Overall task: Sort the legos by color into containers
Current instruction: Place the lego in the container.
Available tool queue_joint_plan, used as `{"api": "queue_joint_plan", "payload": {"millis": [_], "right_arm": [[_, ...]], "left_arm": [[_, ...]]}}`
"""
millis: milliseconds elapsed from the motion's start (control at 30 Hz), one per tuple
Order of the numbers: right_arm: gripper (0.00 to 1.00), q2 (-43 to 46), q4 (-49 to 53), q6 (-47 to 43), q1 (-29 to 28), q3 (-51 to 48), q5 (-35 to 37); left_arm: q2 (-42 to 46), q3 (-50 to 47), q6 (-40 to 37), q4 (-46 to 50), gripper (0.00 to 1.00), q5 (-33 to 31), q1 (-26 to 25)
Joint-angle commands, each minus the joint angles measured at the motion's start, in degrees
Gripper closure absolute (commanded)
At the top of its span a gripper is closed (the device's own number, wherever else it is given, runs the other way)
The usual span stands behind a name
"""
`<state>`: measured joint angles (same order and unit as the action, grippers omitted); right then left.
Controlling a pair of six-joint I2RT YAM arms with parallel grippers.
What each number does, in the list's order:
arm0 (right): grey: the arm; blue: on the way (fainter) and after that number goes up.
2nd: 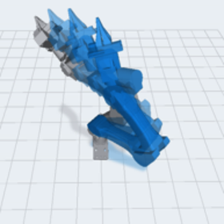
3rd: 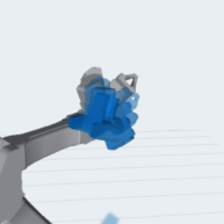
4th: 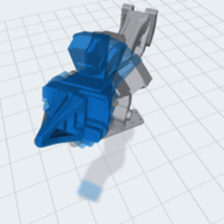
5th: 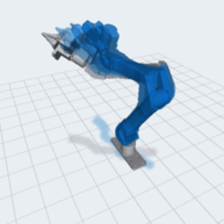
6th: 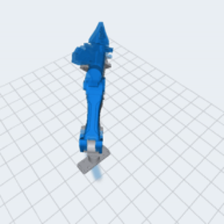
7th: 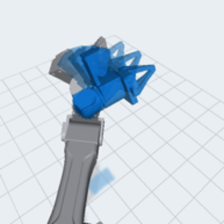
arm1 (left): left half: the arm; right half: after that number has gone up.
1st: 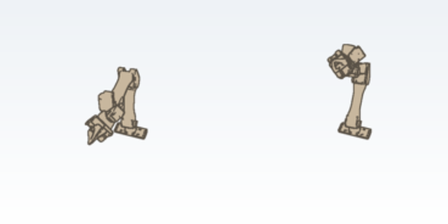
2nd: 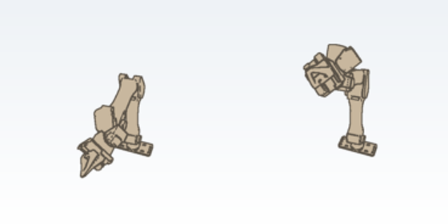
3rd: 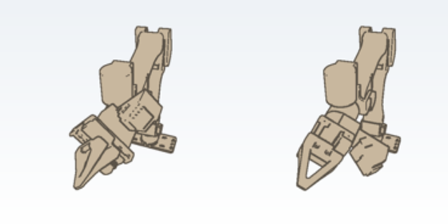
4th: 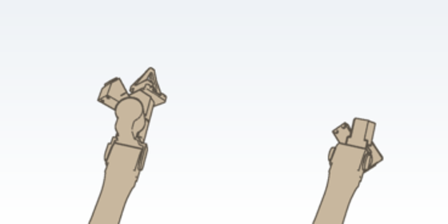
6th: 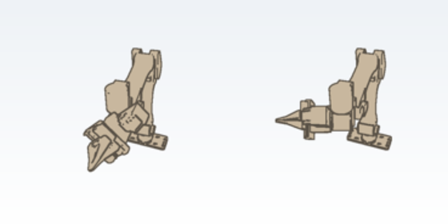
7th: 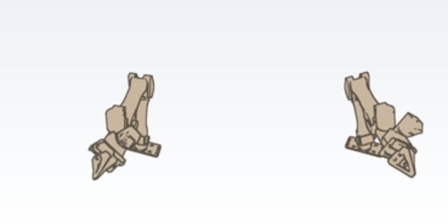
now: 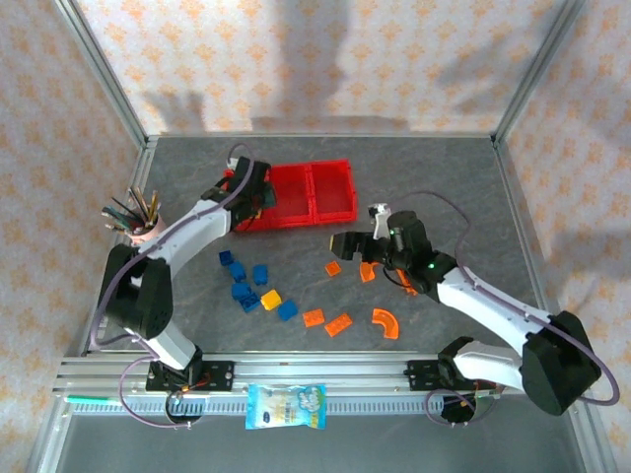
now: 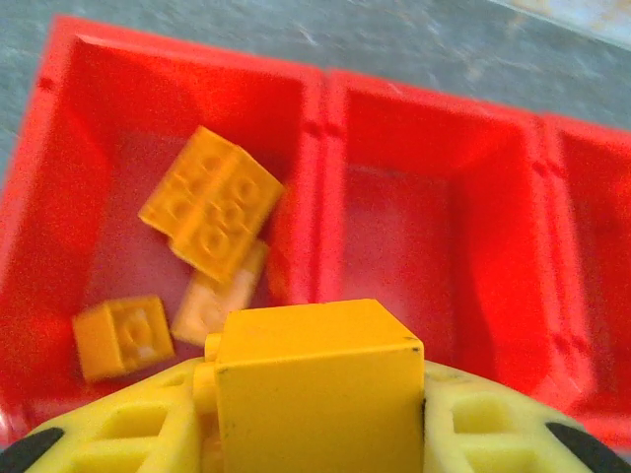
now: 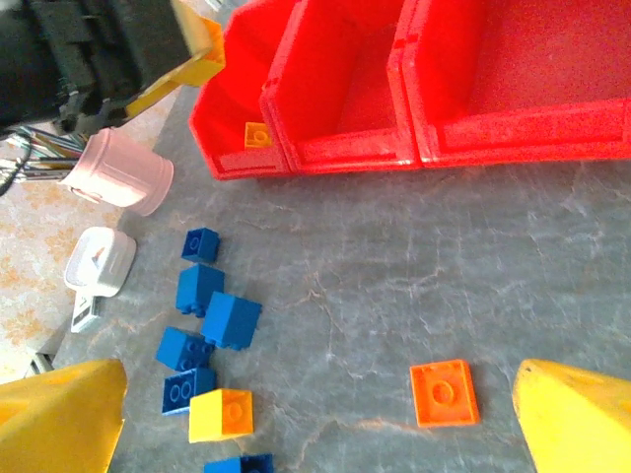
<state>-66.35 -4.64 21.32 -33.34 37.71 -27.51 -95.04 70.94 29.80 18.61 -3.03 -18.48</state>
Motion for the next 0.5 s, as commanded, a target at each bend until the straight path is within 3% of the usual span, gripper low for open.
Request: {"api": "queue_joint_plan", "payload": {"millis": [0, 167, 233, 467], "right_arm": [[0.0, -1.01, -4.98, -0.52, -0.32, 1.67, -0.4], [0.0, -1.07, -5.27, -0.84, -0.32, 1.87, 0.77], [0.0, -1.07, -4.69, -1.53, -0.32, 2.19, 0.81], [0.0, 0.07, -4.17, -2.55, -0.32, 2.19, 1.06]], "left_arm": [[-5.09, 5.48, -2.61, -0.21, 0.61, -0.47, 2.5], [-11.62, 11.22, -3.62, 2.1, 0.59, -5.48, 4.19], [-12.36, 12.16, -3.49, 2.57, 0.49, -7.0, 4.57], [-11.8, 13.26, -3.18, 3.4, 0.37, -7.85, 4.67]]}}
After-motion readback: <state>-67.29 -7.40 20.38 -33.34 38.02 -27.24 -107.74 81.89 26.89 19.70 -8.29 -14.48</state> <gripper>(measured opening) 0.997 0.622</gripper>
